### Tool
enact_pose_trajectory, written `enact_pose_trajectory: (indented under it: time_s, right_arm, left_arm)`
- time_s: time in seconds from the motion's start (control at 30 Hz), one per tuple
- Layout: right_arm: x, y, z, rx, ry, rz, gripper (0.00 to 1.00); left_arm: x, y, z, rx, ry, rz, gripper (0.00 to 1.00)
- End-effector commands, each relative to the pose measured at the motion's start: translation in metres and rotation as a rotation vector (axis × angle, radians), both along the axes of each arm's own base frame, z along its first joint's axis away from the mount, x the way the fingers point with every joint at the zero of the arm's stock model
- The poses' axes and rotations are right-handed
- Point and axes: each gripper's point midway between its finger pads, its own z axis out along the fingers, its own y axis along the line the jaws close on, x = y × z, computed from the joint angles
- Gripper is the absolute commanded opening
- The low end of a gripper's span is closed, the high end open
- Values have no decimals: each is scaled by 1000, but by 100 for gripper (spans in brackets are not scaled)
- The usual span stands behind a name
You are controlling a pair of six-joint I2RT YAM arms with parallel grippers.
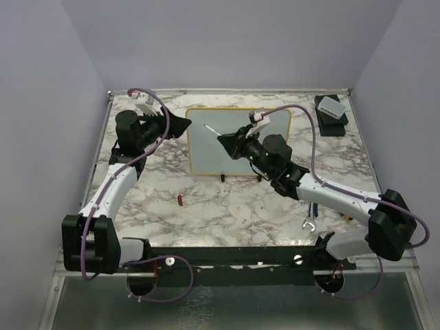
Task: Write a sentence on the whiteboard
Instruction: Hold the whiteboard on the whiteboard stand.
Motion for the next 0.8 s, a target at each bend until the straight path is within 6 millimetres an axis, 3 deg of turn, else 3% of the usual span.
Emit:
enact_pose_trajectory:
  time_s: [0.0, 0.23, 0.77]
  right_arm:
    - [8, 6, 17, 27, -54, -18, 1]
    - [11, 10, 14, 41, -51, -18, 1]
    - [21, 16, 5, 14, -42, -39, 1]
  left_arm:
    - [-1, -3, -12, 16, -1, -43, 61]
    - [5, -5, -36, 44, 42, -67, 63]
    - [6, -15, -60, 56, 78, -156, 40]
